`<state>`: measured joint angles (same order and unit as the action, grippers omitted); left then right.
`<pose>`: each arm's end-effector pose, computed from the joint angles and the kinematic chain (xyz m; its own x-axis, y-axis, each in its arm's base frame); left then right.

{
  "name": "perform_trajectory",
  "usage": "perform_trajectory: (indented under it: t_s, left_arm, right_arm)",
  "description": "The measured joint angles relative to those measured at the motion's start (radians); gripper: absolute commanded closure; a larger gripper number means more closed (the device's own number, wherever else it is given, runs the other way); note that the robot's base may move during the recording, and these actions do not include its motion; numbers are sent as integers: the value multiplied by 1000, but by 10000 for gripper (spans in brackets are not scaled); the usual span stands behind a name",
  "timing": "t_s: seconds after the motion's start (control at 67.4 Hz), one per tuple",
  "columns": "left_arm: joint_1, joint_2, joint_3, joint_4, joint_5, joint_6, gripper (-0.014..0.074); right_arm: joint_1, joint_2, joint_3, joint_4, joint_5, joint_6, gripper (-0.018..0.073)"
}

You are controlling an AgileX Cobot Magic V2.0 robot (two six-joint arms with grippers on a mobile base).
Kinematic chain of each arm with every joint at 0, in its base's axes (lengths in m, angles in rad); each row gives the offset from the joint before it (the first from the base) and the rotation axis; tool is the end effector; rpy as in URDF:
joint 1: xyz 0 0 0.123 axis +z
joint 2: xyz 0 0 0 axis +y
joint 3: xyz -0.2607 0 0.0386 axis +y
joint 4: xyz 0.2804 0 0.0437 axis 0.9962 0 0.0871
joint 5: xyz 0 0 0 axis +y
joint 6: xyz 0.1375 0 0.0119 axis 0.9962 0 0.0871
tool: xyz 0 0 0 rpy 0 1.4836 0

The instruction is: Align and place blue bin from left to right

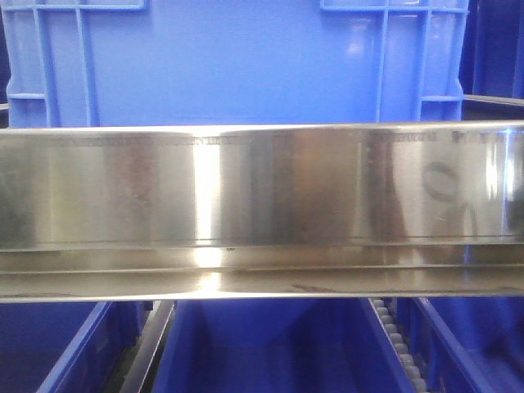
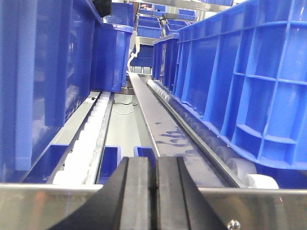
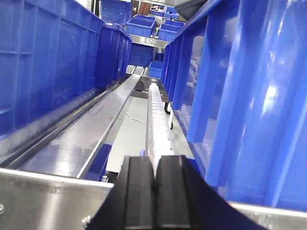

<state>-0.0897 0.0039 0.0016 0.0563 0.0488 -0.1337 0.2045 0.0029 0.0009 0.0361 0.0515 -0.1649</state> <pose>0.1574 -0.0138 0.2092 0.0260 -0.0800 -0.9965 0.0891 0.9930 -0.0774 0.1546 0.0323 0.2093 0.0573 -0.1193 -0.9912 -0.1992 0.9715 -0.1285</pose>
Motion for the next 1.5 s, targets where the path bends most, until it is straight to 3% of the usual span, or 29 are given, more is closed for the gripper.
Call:
perform_trajectory:
  t_s: [0.89, 1.112, 1.276, 1.498]
  left_arm:
    - [0, 0, 0, 0, -2, 0, 707]
    - [0, 0, 0, 0, -66, 0, 707]
    - [0, -2, -92, 0, 22, 0, 707]
    - [0, 32, -368, 0, 336, 0, 707]
  right_arm:
    - [0, 0, 0, 0, -2, 0, 638]
    - [0, 0, 0, 0, -92, 0, 638]
    - [0, 0, -55, 0, -18, 55, 638]
    - [0, 4, -346, 0, 268, 81, 638]
